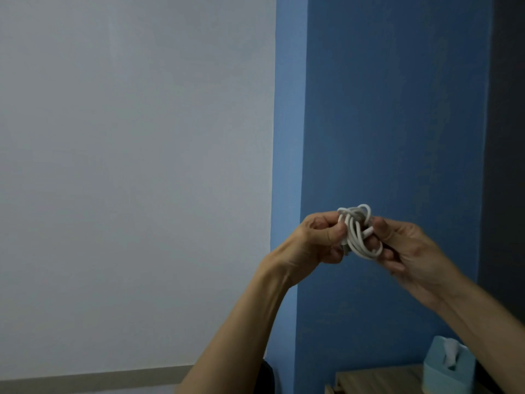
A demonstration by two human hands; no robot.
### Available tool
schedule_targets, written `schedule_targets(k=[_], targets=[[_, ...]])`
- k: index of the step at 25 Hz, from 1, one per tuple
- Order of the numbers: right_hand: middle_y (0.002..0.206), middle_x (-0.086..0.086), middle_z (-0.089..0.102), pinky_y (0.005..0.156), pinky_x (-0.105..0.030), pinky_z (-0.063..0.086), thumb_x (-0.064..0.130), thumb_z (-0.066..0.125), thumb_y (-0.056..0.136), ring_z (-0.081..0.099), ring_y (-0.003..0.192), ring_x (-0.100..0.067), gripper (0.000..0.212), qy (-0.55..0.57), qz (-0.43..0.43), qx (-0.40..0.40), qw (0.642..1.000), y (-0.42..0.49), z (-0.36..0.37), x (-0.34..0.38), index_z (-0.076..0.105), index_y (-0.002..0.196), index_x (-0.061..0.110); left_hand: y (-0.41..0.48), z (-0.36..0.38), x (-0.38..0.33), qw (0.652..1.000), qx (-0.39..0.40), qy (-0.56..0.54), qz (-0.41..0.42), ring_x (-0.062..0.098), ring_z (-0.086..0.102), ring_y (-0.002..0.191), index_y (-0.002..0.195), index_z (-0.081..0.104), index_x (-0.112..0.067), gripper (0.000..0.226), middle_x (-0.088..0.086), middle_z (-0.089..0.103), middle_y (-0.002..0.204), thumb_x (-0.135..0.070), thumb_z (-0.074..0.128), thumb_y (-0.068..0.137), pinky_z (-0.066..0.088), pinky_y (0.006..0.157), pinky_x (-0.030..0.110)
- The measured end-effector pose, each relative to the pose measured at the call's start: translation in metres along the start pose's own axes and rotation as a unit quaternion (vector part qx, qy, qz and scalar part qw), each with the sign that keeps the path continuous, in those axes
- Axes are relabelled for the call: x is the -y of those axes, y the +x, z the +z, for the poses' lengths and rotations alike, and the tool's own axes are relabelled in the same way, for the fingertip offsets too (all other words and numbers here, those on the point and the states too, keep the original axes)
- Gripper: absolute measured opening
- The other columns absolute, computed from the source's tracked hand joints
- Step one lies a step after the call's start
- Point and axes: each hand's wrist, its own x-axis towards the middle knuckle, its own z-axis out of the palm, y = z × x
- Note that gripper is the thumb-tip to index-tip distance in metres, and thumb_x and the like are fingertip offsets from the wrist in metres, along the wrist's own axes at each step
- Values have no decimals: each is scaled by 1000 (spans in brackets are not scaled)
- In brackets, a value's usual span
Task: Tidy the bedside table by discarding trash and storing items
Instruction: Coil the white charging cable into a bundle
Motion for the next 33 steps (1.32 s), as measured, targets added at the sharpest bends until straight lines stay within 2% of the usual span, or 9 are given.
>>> schedule_targets(k=[3,5,7,9,14,17,21,25,33], targets=[[44,1,48,28,-7,25,62,82,34,34,33,-1,62,24,14,8,1000,-1,1,-1,65,61,9,-3,-3,1,999,17,37,7,1,39,50,81,71,-22,46,-6,58,65,-57,82,52,24,46,12],[41,2,44,27,-7,24,63,82,33,35,30,-1,67,25,13,10,1000,-2,1,-1,63,63,6,-5,-2,2,997,19,78,-4,-1,45,47,87,67,-18,53,-12,65,63,-54,83,50,20,42,12],[40,1,45,27,-7,24,64,81,33,36,30,-1,66,14,0,7,1000,-2,4,-1,68,64,7,-6,1,4,997,-2,74,-10,-2,50,46,98,57,0,66,-10,67,65,-36,88,51,22,41,11],[42,3,47,29,-7,24,66,79,35,34,32,0,61,-1,-17,6,1000,-2,6,0,72,65,13,-7,4,6,999,-25,44,7,-3,51,45,102,53,1,53,-8,67,66,-20,72,57,29,40,9],[44,1,49,31,-8,25,67,76,40,33,35,-1,67,-24,-33,4,999,2,3,2,73,74,11,-5,5,1,999,-24,41,23,-3,49,44,96,55,-4,48,4,58,70,-15,80,56,31,40,8],[48,7,49,31,-7,24,68,75,44,32,36,0,72,-27,-20,20,999,1,2,2,74,83,8,-5,4,-3,997,-9,80,19,-1,40,49,79,54,-15,48,-9,50,61,-35,88,51,30,43,9],[59,6,58,35,-8,24,71,72,46,33,40,0,68,-25,-6,40,999,-2,2,1,74,82,14,-7,13,-5,992,-63,105,35,3,40,46,56,52,-25,33,-12,55,54,-6,78,58,32,40,14],[54,8,57,36,-7,28,67,72,48,36,41,0,57,3,-45,-24,999,-4,3,1,76,83,22,-10,27,-8,977,-159,122,76,8,58,53,73,62,-8,17,2,62,63,6,70,77,48,43,18],[61,7,68,43,-17,48,59,72,52,51,45,-5,40,-110,-128,-154,974,-8,11,3,75,83,33,-9,33,-9,958,-204,201,30,10,51,52,85,52,-11,14,11,53,74,-16,64,89,56,50,31]])
